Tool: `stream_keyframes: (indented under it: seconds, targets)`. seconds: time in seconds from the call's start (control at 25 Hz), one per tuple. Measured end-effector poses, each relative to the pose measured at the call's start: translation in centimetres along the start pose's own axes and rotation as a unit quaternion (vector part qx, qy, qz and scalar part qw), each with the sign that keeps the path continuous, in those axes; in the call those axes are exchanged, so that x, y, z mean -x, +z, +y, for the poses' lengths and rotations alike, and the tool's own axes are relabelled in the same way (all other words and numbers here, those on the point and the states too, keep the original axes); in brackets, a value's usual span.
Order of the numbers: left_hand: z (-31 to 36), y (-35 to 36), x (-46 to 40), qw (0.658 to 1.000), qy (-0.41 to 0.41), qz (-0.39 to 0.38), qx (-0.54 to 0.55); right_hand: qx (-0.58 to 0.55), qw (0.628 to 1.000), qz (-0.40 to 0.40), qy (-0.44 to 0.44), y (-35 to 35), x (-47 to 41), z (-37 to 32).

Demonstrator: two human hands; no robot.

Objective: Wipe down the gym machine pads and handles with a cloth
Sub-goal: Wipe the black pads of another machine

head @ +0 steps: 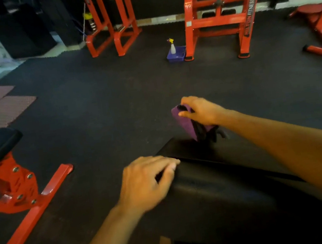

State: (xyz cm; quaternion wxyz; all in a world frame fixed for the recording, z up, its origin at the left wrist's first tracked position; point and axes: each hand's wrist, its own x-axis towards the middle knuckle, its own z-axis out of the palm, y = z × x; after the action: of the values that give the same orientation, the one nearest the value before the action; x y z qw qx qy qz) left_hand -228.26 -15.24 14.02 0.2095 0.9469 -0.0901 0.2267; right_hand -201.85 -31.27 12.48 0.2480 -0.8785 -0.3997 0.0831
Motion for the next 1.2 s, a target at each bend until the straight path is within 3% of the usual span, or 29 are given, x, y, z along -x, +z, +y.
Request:
stream_keyframes:
  seconds: [0.12,0.2,0.32,0.48,0.68,0.96,1.2]
  targets:
    - [-2.4,-0.5,-5.8,0.977,-0.091,-0.189,0.049,-0.010,0.998,0.049,0.034,-3.8,2.3,5.2]
    - [-3.2,0.8,-8.8,0.922,-0.148,-0.352,0.063,-0.010,0.998,0.022,0.052,-3.6,3.2,7.2]
    - [-3.8,3.4,-9.6,0.859,-0.172,-0.473,0.091,-0.037,0.996,-0.044,0.066,0.9,2.8,8.5]
    - [-4.9,4.2,-9.3,0.834,-0.196,-0.502,0.123,-0.115,0.980,-0.158,0.032,6.6,-0.5,8.3]
    - [-5.0,4.4,-9.7,0.805,-0.206,-0.536,0.149,-0.181,0.968,-0.155,-0.078,8.8,-5.0,5.2]
    - [-5.2,4.2,-9.1,0.816,-0.220,-0.507,0.172,-0.187,0.970,-0.157,0.014,2.8,5.6,13.7]
    - [-4.8,4.0,-9.5,0.816,-0.214,-0.520,0.136,-0.162,0.974,-0.151,-0.048,5.4,-0.3,8.0]
